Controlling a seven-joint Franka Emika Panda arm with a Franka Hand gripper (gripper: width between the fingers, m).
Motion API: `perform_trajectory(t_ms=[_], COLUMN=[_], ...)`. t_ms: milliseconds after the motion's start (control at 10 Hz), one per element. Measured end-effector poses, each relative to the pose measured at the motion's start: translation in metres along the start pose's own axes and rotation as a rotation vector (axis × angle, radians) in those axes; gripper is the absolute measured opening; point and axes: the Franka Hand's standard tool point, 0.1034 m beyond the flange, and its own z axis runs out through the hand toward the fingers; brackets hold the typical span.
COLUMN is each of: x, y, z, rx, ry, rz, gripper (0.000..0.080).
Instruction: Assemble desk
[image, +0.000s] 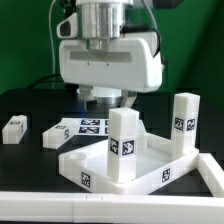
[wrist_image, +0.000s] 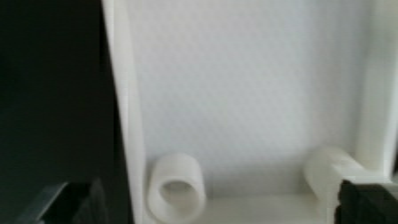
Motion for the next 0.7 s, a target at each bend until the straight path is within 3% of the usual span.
perform_trajectory(t_ms=[500, 700], x=[-0.003, -0.005], y=[0.028, 0.034], z=[0.054, 0.064], rx=[-0.054, -0.070], ry=[0.050, 0.044], rz=[-0.068, -0.070], gripper=[0.0649, 0.0649])
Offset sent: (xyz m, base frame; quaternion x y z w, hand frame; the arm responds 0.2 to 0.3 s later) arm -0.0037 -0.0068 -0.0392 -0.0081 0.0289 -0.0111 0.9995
